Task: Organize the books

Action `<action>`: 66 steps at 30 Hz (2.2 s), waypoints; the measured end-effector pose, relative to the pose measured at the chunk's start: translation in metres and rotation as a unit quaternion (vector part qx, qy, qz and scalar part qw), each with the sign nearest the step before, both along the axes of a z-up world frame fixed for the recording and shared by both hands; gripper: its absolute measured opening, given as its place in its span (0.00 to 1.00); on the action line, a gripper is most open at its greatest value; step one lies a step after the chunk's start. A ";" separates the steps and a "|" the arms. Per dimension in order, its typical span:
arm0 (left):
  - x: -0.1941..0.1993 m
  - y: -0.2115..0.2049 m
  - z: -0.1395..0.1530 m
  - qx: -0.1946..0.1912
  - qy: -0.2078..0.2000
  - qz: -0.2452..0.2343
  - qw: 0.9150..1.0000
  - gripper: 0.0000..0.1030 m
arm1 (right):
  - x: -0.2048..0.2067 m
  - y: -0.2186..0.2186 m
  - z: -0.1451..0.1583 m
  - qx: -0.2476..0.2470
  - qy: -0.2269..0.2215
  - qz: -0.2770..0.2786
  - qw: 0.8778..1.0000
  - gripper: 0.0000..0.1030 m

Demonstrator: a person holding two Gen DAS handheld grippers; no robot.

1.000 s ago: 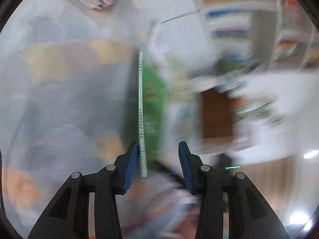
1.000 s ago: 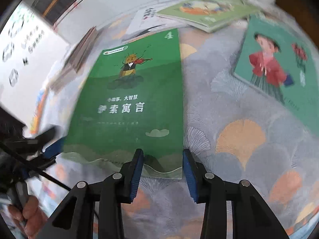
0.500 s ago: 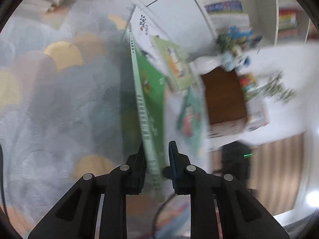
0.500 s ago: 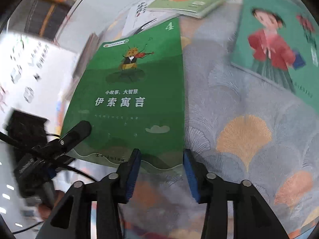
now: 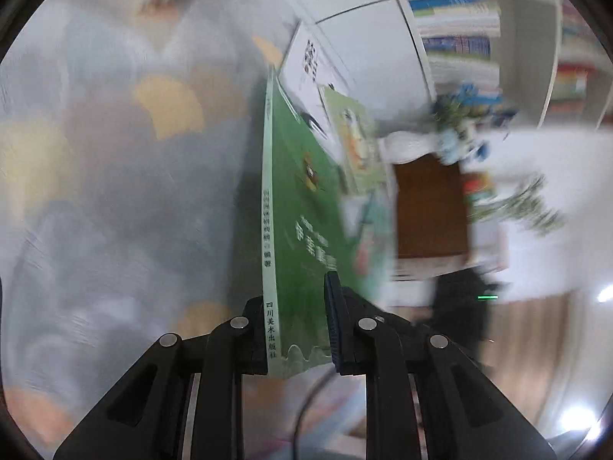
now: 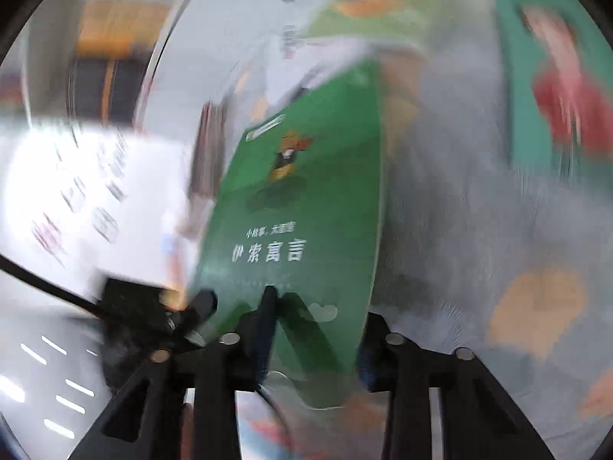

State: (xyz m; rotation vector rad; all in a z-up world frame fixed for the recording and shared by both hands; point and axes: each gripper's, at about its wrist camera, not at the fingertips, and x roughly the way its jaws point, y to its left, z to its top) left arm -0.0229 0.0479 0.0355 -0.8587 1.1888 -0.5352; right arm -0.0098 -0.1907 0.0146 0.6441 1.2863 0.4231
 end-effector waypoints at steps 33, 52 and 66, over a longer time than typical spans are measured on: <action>0.097 0.238 0.027 0.156 -0.028 0.265 0.951 0.25 | 0.185 0.299 0.042 -0.159 -0.129 0.202 0.958 0.35; 0.215 -0.086 0.043 0.146 -0.112 -0.115 0.976 0.37 | 0.120 -0.022 0.044 -0.119 -0.039 -0.056 0.990 0.47; 0.284 -0.150 -0.009 0.212 -0.074 -0.114 0.968 0.43 | 0.162 -0.098 0.023 -0.262 -0.012 -0.153 0.953 0.47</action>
